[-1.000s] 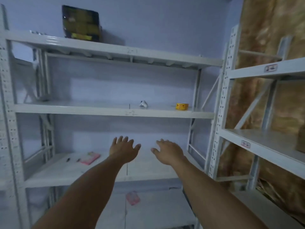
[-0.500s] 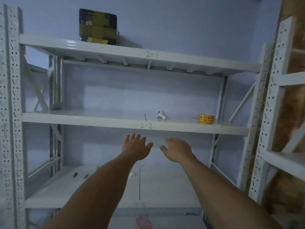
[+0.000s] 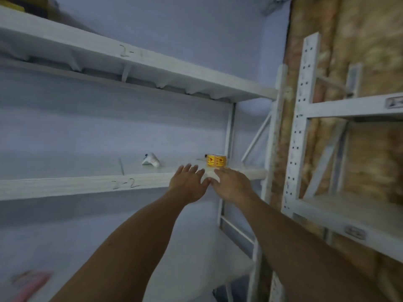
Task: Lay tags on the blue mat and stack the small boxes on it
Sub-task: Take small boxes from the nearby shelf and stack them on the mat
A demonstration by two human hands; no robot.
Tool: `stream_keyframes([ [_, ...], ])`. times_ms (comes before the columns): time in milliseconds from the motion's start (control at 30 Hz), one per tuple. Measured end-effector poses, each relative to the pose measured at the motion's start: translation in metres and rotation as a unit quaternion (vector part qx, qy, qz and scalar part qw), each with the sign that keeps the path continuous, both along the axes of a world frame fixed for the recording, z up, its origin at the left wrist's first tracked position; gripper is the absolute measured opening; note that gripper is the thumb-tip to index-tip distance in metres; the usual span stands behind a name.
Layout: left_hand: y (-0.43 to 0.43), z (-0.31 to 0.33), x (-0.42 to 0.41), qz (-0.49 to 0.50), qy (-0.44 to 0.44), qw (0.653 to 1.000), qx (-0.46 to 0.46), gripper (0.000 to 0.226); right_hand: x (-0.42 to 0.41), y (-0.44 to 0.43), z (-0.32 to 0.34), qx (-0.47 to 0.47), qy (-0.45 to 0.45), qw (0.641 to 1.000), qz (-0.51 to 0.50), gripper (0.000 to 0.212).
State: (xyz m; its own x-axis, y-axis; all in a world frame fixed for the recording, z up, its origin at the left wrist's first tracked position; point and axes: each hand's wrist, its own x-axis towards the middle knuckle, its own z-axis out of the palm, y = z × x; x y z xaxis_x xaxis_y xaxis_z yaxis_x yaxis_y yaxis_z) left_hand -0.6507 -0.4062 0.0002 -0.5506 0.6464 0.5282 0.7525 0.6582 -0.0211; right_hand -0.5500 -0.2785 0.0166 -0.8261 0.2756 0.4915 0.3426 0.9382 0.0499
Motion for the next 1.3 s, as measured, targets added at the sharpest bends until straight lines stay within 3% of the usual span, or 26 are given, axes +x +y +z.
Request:
stream_keyframes([
  [200, 0.142, 0.002, 0.065, -0.181, -0.003, 0.983, -0.004, 0.068, 0.113, 0.091, 0.006, 0.012, 0.002, 0.981, -0.191, 0.055],
  [300, 0.195, 0.004, 0.118, -0.272, -0.053, 0.961, 0.003, 0.068, 0.179, 0.124, 0.012, -0.003, -0.019, 0.952, -0.306, 0.056],
  [433, 0.250, 0.001, 0.182, -0.374, -0.045, 0.926, -0.014, 0.065, 0.256, 0.152, 0.011, -0.030, 0.015, 0.902, -0.430, 0.061],
  [567, 0.284, 0.002, 0.231, -0.428, -0.078, 0.899, -0.054, 0.062, 0.319, 0.156, 0.015, -0.080, 0.034, 0.862, -0.499, 0.053],
  [733, 0.321, 0.011, 0.274, -0.524, -0.155, 0.837, -0.029, 0.055, 0.372, 0.162, 0.015, -0.110, 0.090, 0.824, -0.548, 0.047],
  [967, 0.380, 0.013, 0.329, -0.536, -0.199, 0.820, -0.028, 0.066, 0.407, 0.188, 0.004, -0.108, 0.134, 0.810, -0.561, 0.043],
  [1300, 0.423, 0.005, 0.342, -0.472, -0.268, 0.838, -0.049, 0.059, 0.426, 0.227, -0.012, -0.075, 0.156, 0.816, -0.551, 0.040],
])
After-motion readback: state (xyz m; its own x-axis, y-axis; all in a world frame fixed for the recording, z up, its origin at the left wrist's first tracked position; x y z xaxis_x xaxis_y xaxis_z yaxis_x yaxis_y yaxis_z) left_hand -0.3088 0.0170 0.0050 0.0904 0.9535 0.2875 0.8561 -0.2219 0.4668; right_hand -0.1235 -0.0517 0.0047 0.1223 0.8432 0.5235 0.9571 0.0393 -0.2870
